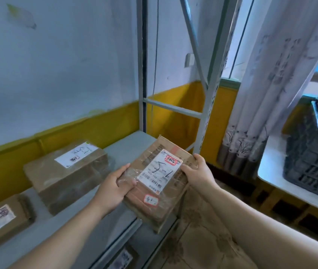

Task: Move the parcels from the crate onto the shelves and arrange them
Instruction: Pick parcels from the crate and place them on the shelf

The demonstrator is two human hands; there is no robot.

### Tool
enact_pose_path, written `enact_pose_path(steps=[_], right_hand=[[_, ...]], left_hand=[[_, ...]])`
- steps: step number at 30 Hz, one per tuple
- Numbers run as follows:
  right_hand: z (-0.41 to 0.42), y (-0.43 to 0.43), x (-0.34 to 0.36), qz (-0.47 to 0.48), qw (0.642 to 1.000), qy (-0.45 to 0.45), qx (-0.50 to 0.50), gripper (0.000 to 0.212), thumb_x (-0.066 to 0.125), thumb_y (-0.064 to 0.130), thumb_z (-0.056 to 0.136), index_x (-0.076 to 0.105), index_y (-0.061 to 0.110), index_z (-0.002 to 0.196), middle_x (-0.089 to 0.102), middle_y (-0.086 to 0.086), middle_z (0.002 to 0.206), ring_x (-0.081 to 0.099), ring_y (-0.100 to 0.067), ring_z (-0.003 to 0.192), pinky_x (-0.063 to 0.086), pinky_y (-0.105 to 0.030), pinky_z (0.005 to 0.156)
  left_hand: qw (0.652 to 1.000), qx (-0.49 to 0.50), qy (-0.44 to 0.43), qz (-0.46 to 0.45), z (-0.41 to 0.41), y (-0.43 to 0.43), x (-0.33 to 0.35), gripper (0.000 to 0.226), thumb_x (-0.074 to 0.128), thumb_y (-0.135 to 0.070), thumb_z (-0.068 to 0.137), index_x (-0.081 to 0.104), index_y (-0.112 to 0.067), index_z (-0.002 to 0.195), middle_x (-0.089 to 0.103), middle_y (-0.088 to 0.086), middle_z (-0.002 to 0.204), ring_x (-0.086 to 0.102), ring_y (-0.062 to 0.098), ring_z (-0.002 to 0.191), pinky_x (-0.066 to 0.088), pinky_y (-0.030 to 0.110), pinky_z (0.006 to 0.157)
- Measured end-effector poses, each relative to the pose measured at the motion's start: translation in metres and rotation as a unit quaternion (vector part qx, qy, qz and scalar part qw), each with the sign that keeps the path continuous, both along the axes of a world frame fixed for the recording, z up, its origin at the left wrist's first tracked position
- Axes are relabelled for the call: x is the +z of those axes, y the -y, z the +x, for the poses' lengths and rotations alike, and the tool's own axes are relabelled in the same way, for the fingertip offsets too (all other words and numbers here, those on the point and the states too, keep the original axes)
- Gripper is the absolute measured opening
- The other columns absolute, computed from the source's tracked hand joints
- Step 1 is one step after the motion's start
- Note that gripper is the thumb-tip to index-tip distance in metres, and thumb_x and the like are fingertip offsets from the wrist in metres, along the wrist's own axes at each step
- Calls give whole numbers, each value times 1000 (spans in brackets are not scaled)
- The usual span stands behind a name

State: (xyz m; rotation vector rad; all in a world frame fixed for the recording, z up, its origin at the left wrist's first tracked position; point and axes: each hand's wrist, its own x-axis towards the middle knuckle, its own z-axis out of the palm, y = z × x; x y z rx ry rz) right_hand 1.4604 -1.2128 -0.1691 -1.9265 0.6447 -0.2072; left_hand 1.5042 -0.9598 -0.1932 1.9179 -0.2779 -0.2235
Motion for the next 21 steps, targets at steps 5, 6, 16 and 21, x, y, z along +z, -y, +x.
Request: enact_pose_path(steps=[5, 6, 16, 21], right_hand=[[50, 53, -8, -55, 993, -50, 95, 70, 62, 39, 95, 27, 26, 154, 48, 0, 147, 52, -21, 127, 49, -39, 101], [61, 59, -11, -55, 991, -60, 110, 69, 61, 39, 95, 26, 27, 154, 48, 0, 147, 54, -21, 123, 51, -38, 98], [177, 65, -46, -30, 976, -93, 195, 64, 57, 38, 98, 25, 31, 153, 48, 2, 145, 57, -19, 117, 51, -40, 95], [229, 73, -53, -160, 954, -98, 233, 57, 45, 46, 101, 22, 32, 151, 30, -5, 154, 40, -30, 137, 40, -53, 111]], left_hand=[[995, 97, -4, 27, 29, 49, -9, 55, 69, -16, 88, 50, -23, 138, 56, -2, 125, 58, 8, 100, 47, 21, 88], [992, 119, -6, 34, 34, 54, -10, 53, 69, -18, 88, 51, -24, 138, 55, -2, 127, 56, 10, 105, 46, 26, 91], [972, 201, -33, 116, 111, 71, -29, 64, 74, -18, 84, 45, -17, 142, 34, 7, 142, 41, 18, 127, 29, 23, 101], [964, 214, -15, 157, 172, 80, -32, 59, 70, -24, 86, 47, -16, 140, 34, 8, 145, 38, 21, 133, 24, 25, 107]])
